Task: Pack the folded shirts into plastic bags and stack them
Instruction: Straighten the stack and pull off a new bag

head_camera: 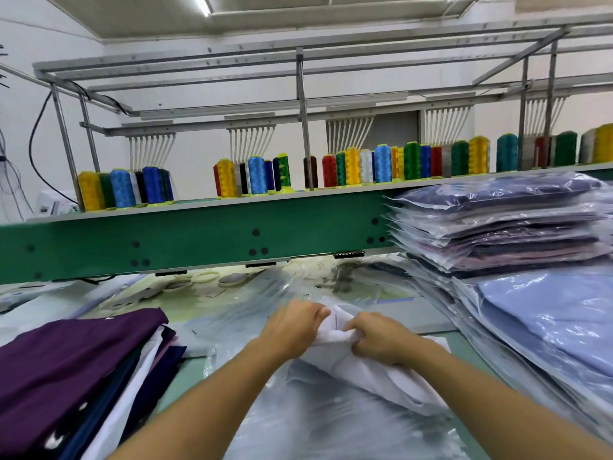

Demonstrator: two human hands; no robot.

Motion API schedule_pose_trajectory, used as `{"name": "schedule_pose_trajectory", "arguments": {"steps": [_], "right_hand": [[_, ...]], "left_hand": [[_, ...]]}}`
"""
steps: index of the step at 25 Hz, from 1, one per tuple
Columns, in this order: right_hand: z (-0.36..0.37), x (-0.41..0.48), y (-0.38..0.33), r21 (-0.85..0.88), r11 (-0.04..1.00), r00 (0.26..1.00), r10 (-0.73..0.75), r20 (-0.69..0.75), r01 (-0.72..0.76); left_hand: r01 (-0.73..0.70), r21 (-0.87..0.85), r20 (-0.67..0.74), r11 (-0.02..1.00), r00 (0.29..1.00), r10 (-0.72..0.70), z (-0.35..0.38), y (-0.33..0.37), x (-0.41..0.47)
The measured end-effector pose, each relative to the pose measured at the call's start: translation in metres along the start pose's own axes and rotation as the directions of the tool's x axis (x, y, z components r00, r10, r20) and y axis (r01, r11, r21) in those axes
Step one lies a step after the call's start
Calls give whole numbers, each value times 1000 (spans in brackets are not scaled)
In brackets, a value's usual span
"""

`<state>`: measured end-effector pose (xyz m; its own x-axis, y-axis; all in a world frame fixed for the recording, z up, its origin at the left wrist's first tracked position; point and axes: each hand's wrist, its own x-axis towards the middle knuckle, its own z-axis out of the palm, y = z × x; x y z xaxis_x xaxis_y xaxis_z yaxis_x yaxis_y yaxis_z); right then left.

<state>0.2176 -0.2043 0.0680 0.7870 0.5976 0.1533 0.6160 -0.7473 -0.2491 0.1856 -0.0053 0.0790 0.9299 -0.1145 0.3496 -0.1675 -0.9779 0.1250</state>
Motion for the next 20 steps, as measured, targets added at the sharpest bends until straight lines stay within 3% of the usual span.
{"name": "schedule_pose_trajectory", "arguments": {"steps": [3,8,13,16,20], "right_hand": [[4,-6,3,22,1000,1000,19,22,-20],[-5,-31,24,-95,983,934,179,308,-156],[-6,-29,14,-135,983,989,134,69,-123],[-8,-21,2,-139,989,998,51,-24,-54],[-7,-1,-23,93,994,995,69,-71,-62]], "left_hand": [[-1,101,29,995,1000,-2,3,-1,-4],[30,116,77,993,996,-39,12,-12,-10],[26,81,46,996,999,-29,12,1,-9],[-18,39,-44,999,999,20,-1,15,-5],[-114,32,-129,993,985,118,-19,36,0]]}}
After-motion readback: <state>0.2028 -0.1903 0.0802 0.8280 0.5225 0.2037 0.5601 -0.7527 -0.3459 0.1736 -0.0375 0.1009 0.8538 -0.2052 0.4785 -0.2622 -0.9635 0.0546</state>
